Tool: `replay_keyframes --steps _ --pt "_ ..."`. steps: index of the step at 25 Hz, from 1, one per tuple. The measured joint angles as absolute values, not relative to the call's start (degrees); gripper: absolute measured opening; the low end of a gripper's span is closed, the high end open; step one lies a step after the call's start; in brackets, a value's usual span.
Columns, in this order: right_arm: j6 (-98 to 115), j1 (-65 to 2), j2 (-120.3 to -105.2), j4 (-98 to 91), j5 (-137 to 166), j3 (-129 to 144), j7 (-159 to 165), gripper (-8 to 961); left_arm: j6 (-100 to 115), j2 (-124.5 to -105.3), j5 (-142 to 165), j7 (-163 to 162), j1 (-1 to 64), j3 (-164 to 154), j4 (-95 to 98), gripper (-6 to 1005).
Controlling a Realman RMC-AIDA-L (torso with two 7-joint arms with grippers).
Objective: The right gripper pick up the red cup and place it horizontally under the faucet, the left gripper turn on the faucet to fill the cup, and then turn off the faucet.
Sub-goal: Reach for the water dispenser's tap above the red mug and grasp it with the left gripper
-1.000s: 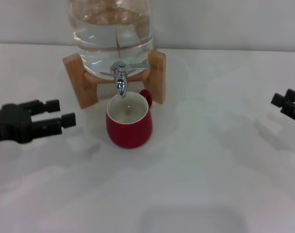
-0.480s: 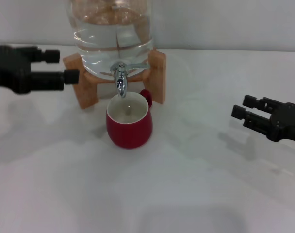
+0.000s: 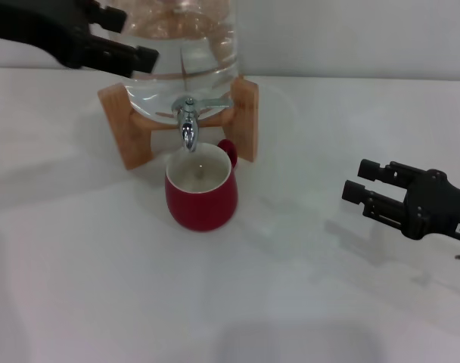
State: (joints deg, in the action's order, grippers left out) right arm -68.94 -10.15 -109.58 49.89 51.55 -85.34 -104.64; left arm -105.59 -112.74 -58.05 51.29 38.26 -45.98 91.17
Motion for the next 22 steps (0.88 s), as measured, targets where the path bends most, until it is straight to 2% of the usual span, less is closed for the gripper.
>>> replay_keyframes --steps 10,13,18,22 --pt "-69.4 -10.3 -110.01 49.5 51.6 -85.3 -105.4 543 -104.3 -114.08 -48.4 52.5 43.8 -57.4 92.6 815" --pt "-69.7 -10.5 -110.03 49.3 52.0 -85.3 -105.4 543 -102.9 -115.19 -44.2 53.0 45.4 -63.0 94.1 815" --pt "-70.8 -10.7 -110.23 49.3 52.6 -85.3 -106.3 543 -100.6 -118.51 -36.7 55.2 46.7 -69.5 94.7 815" --pt "-71.1 -10.5 -110.54 49.3 52.9 -85.5 -107.7 543 -97.1 -119.12 -34.2 55.3 45.7 -75.5 94.1 815"
